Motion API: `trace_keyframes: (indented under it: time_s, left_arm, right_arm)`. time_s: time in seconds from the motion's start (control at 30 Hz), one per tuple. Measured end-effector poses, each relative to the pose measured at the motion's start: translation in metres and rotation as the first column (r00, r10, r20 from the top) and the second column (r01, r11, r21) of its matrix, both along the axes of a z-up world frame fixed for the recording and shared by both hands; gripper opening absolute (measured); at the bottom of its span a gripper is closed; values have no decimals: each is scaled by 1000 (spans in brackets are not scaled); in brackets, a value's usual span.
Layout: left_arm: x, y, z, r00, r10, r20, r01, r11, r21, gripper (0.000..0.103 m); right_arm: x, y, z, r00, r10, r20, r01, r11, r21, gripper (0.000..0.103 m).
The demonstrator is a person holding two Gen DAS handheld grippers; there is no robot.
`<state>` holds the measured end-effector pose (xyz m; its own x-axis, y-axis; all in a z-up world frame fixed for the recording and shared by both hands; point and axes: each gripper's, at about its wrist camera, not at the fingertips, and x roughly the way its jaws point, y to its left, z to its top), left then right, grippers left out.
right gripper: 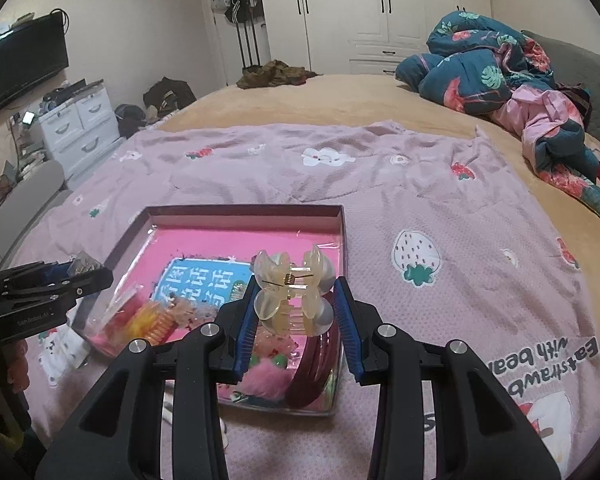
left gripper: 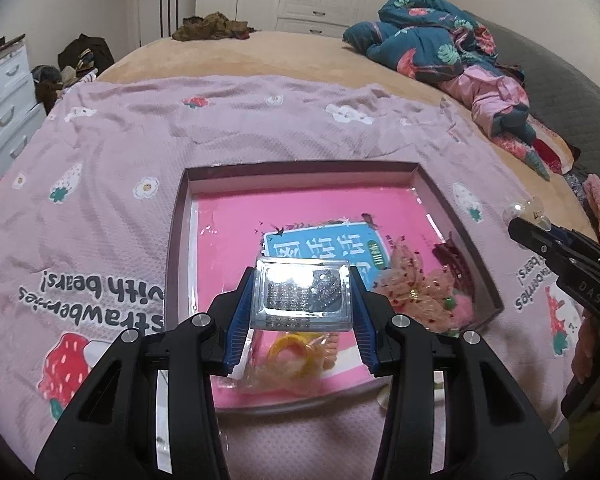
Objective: Organize jewelry
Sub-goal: 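Carry the hairpin card into the box with the left tool while the right tool carries the pearl clip there, then open both tools in the box and withdraw them toward the remaining accessories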
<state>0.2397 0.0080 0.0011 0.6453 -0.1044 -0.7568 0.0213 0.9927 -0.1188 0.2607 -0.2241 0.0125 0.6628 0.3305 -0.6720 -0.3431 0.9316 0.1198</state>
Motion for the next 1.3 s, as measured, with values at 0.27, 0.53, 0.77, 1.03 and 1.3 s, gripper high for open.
trace_keyframes:
  time_s: [0.27, 0.53, 0.77, 1.03, 1.3]
  left_arm:
    - [17, 11, -24, 998, 15, -54, -16, 1000, -17, 36]
    - [18, 18, -34, 997, 20, -75, -21, 1000, -17, 36]
    - [19, 19, -37, 997, 19, -80, -21, 1000, -18, 36]
    - [15, 18, -36, 997, 19, -80, -21, 1000, -16, 36]
    - [3, 14, -20, 999, 10, -45, -10, 1000, -1, 45]
  right_arm:
    - [8, 24, -32, 996, 47, -71, -49, 998, -26, 35]
    - [1, 50, -55, 988, 95, -123, -100, 994, -36, 35]
    - [-6, 61, -58, 985, 114, -133, -121, 992, -45, 36]
    - [-17, 43, -36, 993, 70, -92, -72, 997, -11, 55]
    - [-34, 22, -14, 998, 44, -53, -44, 999, 8, 69]
